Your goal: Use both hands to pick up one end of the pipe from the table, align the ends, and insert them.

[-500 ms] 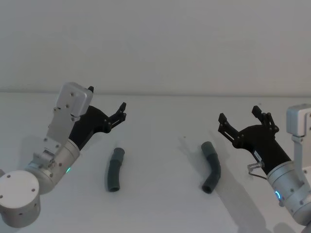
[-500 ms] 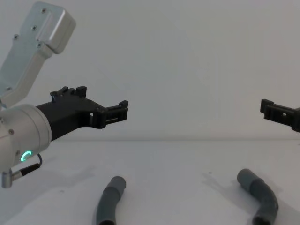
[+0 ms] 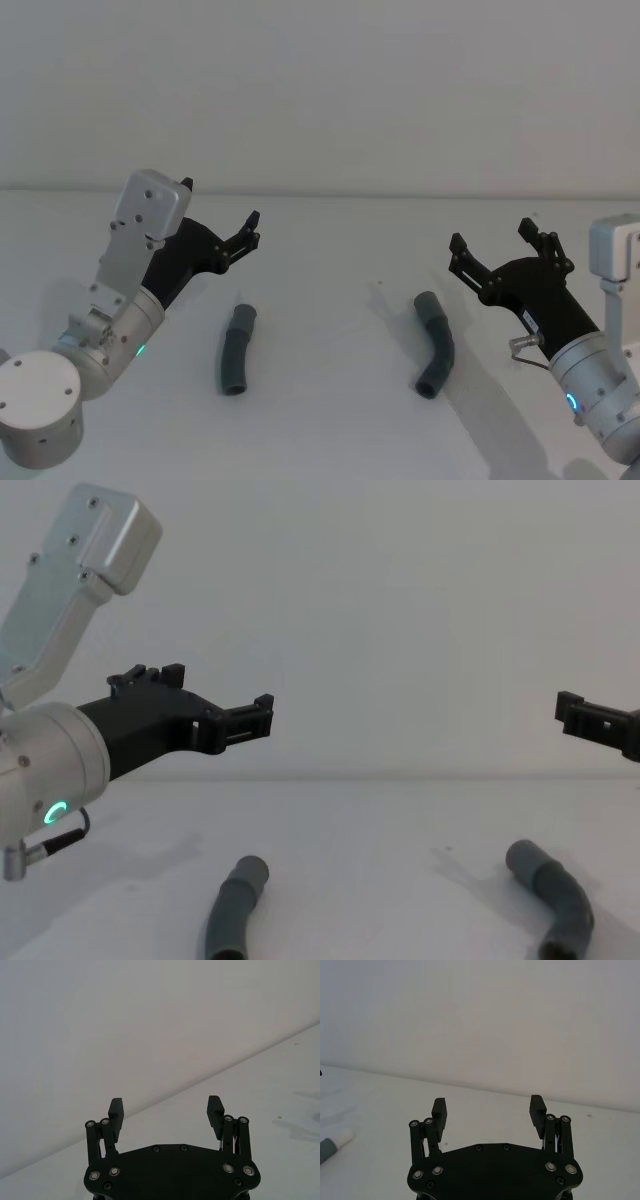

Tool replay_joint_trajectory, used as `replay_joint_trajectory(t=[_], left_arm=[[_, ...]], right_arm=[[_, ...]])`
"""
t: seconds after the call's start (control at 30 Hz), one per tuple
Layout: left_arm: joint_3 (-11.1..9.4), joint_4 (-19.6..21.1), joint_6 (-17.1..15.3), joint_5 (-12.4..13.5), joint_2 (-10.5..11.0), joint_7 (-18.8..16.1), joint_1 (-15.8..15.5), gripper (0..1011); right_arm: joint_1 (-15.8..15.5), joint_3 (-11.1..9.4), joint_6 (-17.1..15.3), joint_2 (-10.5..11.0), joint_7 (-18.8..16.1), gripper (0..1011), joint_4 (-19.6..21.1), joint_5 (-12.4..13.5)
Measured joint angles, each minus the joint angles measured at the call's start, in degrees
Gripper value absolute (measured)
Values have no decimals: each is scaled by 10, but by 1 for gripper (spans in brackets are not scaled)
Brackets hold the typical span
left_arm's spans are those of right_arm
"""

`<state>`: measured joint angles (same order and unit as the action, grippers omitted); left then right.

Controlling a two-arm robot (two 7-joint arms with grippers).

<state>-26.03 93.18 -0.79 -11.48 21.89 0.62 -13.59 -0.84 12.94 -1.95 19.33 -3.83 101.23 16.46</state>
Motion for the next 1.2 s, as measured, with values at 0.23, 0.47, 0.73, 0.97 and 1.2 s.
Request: replay_joint_trajectory(t=[0.23,0.47,0.73,0.97,1.2], left_arm=[[0,0,0,0,0,0,0,1001],[0,0,0,0,0,0,0,1001],[0,0,0,0,0,0,0,1001],[0,0,0,0,0,0,0,1001],[0,0,0,0,0,0,0,1001]], right_arm=[[0,0,0,0,0,1002,0,0],[0,0,0,0,0,1002,0,0],[0,0,0,0,0,1002,0,0],[0,0,0,0,0,1002,0,0],[0,0,0,0,0,1002,0,0]])
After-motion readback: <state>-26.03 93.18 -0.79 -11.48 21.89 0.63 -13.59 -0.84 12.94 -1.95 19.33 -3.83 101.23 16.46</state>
